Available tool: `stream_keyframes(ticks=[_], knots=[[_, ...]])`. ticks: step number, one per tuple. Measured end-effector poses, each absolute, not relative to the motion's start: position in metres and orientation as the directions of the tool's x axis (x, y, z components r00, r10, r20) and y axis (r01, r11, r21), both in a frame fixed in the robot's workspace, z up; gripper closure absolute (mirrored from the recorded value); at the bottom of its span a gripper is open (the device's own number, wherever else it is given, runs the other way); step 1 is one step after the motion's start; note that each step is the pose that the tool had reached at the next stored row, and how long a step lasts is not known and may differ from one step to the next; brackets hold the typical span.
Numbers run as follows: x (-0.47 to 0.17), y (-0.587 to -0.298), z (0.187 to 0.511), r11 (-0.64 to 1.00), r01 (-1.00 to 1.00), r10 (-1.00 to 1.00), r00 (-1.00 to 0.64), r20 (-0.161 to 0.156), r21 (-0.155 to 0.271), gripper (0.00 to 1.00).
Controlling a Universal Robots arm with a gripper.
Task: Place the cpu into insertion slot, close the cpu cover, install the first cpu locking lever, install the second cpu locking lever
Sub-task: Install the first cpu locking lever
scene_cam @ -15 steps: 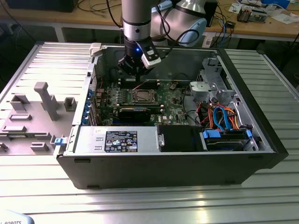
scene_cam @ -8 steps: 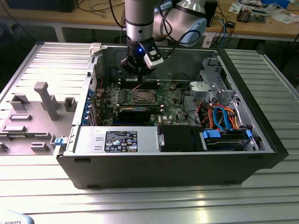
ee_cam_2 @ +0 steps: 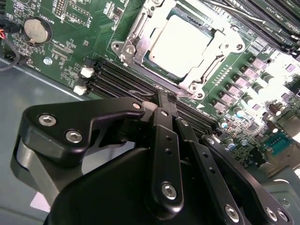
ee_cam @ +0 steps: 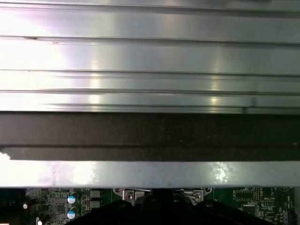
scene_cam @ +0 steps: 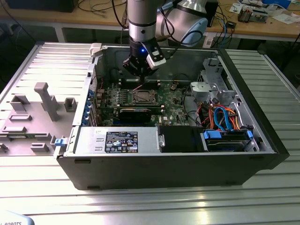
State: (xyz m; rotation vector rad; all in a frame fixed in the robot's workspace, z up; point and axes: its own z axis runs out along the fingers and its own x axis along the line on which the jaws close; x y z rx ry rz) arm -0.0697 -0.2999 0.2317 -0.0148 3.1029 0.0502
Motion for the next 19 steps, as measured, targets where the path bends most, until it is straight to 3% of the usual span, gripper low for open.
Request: stream_keyframes(ticks=[19], knots=[[-0.05,-0.297,0.213,1.0,-0.008,-0.007,-0.999,-0.038,0.025,0.89]])
